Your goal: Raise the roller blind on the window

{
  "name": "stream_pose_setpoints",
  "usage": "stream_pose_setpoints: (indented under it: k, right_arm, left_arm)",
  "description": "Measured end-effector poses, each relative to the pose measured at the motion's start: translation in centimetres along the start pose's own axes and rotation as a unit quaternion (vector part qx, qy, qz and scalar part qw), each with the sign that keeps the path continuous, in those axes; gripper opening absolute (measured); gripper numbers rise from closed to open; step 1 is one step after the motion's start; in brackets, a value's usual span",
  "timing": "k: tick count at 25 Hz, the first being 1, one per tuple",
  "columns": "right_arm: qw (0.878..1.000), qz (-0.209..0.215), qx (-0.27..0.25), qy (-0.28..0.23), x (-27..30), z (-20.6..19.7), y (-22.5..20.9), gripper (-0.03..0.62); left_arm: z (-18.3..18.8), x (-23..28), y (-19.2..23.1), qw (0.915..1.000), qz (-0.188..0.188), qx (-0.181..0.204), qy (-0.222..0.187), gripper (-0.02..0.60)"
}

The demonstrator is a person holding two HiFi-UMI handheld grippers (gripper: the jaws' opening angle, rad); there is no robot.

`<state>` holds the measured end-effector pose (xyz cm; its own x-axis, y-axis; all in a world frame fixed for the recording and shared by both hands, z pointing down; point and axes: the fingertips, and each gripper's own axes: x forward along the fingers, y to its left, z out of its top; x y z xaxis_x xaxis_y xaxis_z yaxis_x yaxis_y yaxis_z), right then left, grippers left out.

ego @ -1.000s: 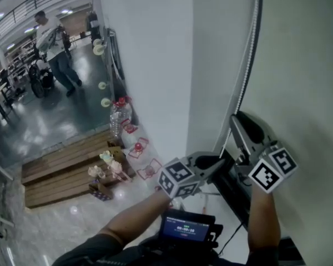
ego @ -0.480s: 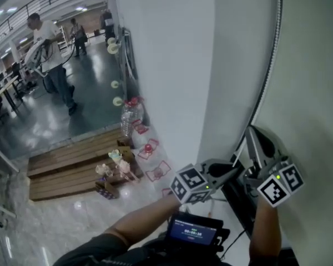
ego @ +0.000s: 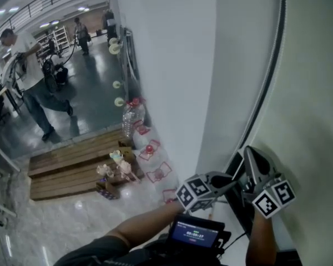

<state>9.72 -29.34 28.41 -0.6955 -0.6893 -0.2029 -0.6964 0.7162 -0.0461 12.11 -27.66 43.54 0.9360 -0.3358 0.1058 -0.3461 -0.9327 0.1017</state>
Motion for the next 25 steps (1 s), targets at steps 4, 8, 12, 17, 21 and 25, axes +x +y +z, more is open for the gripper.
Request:
stream_pose_setpoints:
  k: [4, 8, 12, 17, 21, 25]
  right_arm:
    - [1.0, -0.006, 0.002, 0.007, -1.1, 0.1, 0.2, 0.014]
    - [1.0, -0.007, -0.002, 0.009, -1.4, 0.3, -0.6, 0.014]
    - [1.0, -0.001, 0.001, 0.007, -1.5, 0.1, -0.8, 0.014]
    - [1.0, 0.007, -0.002, 0.01, -1.5, -0.3, -0.7, 0.014]
    - [1.0, 0.013, -0.003, 0.012, -1.4, -0.3, -0.8, 0.014]
    - [1.0, 0.017, 0.001, 0.014, -1.2, -0.4, -0.7, 0.014]
  left_arm:
    - [-0.1, 0.0, -1.0, 1.0, -0.003, 0.002, -0.002, 0.015]
    - [0.2, -0.8, -0.4, 0.9999, 0.016, 0.003, -0.002, 0.048]
    - [2.6, -2.9, 0.3, 0.9992, 0.027, -0.008, -0.027, 0.147]
    - [7.5, -5.0, 0.2, 0.9979, 0.039, 0.015, -0.049, 0.149]
    - [13.0, -5.8, -0.2, 0.9952, 0.036, 0.029, -0.086, 0.148]
    - [18.5, -5.4, -0.2, 0.99, 0.043, 0.049, -0.125, 0.147]
